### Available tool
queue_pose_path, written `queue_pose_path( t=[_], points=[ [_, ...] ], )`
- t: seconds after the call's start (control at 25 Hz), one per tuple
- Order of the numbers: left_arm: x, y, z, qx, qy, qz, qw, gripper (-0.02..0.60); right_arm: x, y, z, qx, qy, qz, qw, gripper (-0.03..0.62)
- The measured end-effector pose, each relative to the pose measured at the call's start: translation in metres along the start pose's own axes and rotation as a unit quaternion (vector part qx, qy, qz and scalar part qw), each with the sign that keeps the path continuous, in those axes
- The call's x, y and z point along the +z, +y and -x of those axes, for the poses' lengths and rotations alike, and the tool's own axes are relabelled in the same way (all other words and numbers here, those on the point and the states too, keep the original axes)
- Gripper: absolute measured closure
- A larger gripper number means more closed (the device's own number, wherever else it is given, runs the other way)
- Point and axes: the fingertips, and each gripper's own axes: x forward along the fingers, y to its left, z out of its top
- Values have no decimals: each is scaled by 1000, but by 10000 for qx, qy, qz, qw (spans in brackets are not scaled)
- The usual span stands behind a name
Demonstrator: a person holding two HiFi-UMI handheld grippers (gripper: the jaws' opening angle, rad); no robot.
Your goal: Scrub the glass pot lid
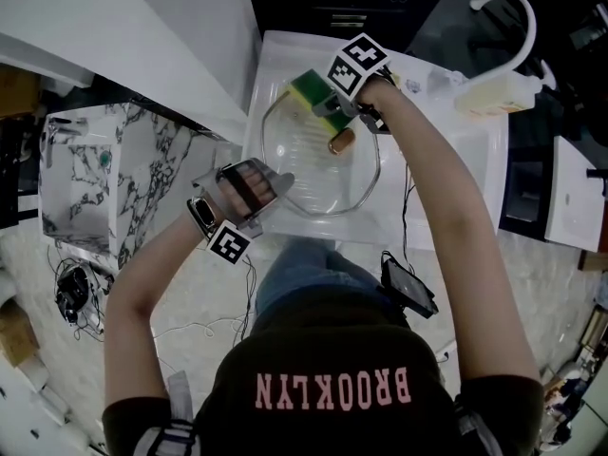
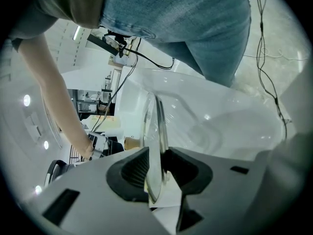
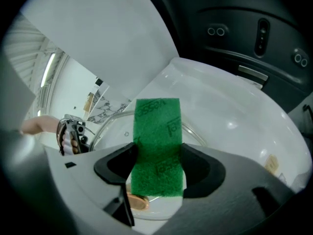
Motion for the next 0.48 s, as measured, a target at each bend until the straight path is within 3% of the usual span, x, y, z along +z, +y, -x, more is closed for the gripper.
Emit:
queue_pose_path(
  t=[0.28, 0.48],
  points=[
    [2, -7, 16, 9, -103, -10, 9999, 469, -23, -40, 4, -346, -50, -291, 9990, 316],
    [1, -16, 27, 30, -150, -21, 9999, 468, -21, -49, 13, -790, -101, 526, 9954, 316]
  ],
)
